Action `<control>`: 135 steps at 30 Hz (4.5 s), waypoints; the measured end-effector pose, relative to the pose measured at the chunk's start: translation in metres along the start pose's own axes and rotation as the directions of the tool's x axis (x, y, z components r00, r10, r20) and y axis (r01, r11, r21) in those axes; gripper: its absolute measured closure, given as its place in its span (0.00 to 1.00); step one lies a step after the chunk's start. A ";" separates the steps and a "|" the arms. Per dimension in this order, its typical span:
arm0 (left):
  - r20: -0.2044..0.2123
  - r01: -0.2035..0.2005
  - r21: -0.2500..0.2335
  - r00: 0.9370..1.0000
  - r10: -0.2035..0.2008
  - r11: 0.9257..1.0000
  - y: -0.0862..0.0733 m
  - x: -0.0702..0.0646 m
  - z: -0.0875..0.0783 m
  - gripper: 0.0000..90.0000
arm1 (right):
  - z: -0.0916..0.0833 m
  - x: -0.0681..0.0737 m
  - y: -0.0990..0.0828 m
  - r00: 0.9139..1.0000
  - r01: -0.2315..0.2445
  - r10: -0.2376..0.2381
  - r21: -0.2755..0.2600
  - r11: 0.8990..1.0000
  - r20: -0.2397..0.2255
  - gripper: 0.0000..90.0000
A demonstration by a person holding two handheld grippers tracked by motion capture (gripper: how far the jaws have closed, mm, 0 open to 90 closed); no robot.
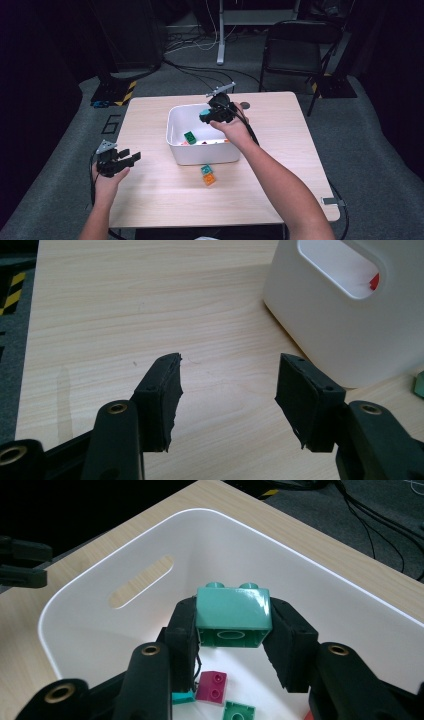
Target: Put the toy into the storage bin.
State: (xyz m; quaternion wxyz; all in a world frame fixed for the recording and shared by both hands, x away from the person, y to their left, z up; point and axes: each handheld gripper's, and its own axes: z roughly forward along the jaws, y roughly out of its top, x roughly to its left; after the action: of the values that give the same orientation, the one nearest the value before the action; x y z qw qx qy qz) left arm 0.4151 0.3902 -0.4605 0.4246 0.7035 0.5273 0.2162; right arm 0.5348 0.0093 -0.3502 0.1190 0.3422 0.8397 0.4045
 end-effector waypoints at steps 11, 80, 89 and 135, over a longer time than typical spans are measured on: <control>0.002 0.002 -0.001 1.000 -0.002 1.000 0.000 0.000 0.000 0.48 | 0.018 -0.018 0.000 0.997 -0.068 0.068 0.002 0.998 0.042 0.65; -0.002 0.003 0.000 1.000 -0.003 1.000 0.000 -0.001 0.000 0.48 | -0.054 0.056 -0.065 0.991 0.132 -0.134 -0.062 0.989 -0.019 0.57; -0.002 0.004 -0.001 1.000 -0.004 1.000 -0.001 -0.001 0.000 0.48 | -0.053 0.063 -0.088 0.992 0.119 -0.121 -0.061 0.991 -0.021 0.57; -0.001 0.001 0.014 1.000 -0.001 1.000 -0.003 -0.003 0.004 0.48 | 0.016 0.071 -0.181 0.998 0.057 -0.055 0.055 0.997 -0.037 0.53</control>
State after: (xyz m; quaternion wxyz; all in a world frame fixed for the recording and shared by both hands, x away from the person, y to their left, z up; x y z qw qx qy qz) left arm 0.4150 0.3861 -0.4643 0.4194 0.7062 0.5293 0.2125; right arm 0.4032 -0.0127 -0.4930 0.1058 0.3143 0.8620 0.3833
